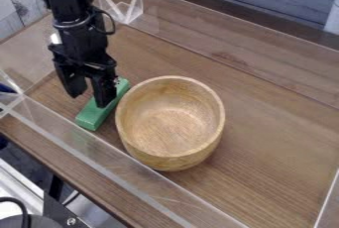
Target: Put the green block in the brown bowl
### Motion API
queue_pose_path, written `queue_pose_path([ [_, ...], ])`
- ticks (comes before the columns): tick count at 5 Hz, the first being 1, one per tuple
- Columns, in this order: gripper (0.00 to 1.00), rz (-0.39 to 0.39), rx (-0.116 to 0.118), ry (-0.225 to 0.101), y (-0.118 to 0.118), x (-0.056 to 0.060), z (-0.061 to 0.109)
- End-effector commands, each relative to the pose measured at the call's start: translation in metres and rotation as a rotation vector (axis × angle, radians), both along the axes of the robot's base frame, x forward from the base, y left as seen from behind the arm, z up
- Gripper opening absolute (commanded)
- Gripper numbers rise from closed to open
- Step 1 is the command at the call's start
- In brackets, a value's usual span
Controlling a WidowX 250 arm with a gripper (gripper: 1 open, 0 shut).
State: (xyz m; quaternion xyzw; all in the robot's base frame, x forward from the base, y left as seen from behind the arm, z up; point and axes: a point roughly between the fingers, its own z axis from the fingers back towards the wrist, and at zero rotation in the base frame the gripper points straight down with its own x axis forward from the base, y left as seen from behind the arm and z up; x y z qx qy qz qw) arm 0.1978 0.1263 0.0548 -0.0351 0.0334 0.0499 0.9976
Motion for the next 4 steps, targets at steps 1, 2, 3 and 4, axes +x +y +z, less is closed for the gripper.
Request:
queue_pose_path([
  [1, 1.00, 0.010, 0.035, -0.053, 0.0093, 0.0108, 0.0103],
  [2, 1.00, 0.014, 0.033, -0.046, 0.0109, 0.0112, 0.0048],
  [3, 1.00, 0.020, 0.033, -0.042, 0.0132, 0.0119, 0.0005],
  [4, 1.00, 0.024, 0.031, -0.039, 0.0144, 0.0125, 0.0005],
])
